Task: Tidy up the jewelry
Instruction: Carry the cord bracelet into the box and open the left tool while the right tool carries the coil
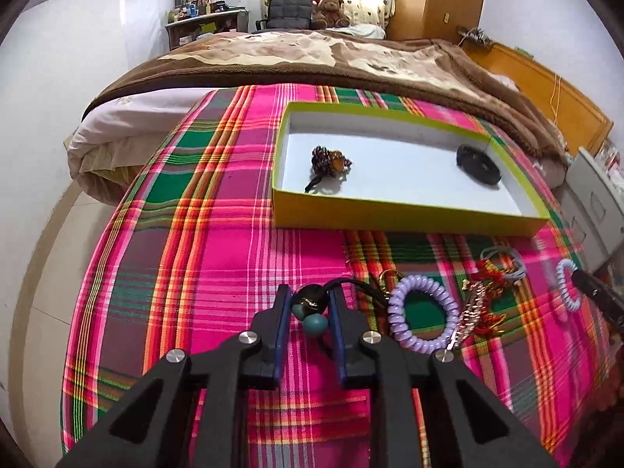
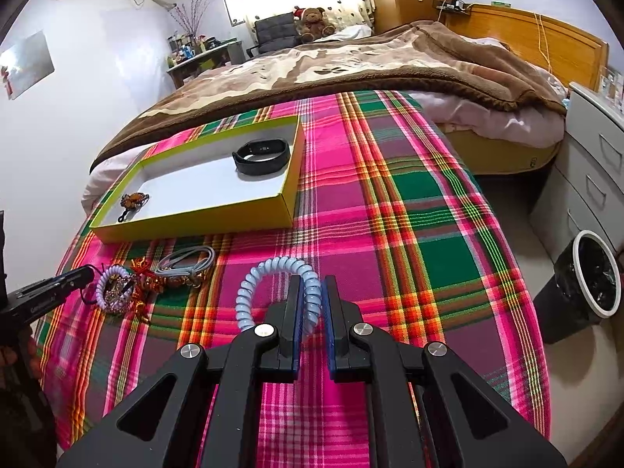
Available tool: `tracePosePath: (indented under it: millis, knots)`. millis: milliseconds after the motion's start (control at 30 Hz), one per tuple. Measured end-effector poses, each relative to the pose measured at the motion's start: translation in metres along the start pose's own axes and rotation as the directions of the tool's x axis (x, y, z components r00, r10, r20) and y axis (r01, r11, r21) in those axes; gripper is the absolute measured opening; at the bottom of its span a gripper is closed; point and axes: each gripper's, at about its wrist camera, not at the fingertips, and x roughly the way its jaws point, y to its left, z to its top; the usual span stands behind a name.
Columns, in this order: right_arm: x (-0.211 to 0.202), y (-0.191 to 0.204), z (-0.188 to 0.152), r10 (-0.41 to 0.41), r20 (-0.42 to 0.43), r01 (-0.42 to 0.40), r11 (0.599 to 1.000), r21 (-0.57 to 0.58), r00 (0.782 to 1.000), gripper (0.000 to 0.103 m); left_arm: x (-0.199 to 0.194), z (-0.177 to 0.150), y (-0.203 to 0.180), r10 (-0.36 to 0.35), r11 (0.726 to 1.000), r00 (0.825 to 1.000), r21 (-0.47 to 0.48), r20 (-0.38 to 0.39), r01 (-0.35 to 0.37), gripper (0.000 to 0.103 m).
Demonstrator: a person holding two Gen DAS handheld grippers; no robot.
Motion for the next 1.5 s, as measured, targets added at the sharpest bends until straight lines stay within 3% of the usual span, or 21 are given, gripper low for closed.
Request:
tracePosePath:
  millis: [433,700,1067,1500]
  knots:
    - [-0.015,0.009,0.005,0.015,0.040,-0.015,1.000,-0.012,0.999,0.010,-0.033,0.008,0.009,-0.012,0.999,0.997,-0.038,0.076,0.015,0.020]
    - [-0.021,0.026,0.026,0.047,0.071,-0.044,0.998,-0.045,0.996,0.010,-0.041,0.033,0.006,-0.046,0.998,0.993,-0.030,0.106,0.050,0.020]
    - [0.017,0.057,0.067,0.075,0.028,-0.071,0.991,-0.111,0.997,0.010,-0.020,0.087,-0.013,-0.090,0.996,0.988,0.019,0.123,0.088,0.020]
    - [0.079,0.080,0.095,0.070,-0.054,-0.078,0.984,-0.158,0.996,0.010,0.045,0.133,-0.022,-0.132,0.991,0.990,0.030,0.045,0.131,0.020]
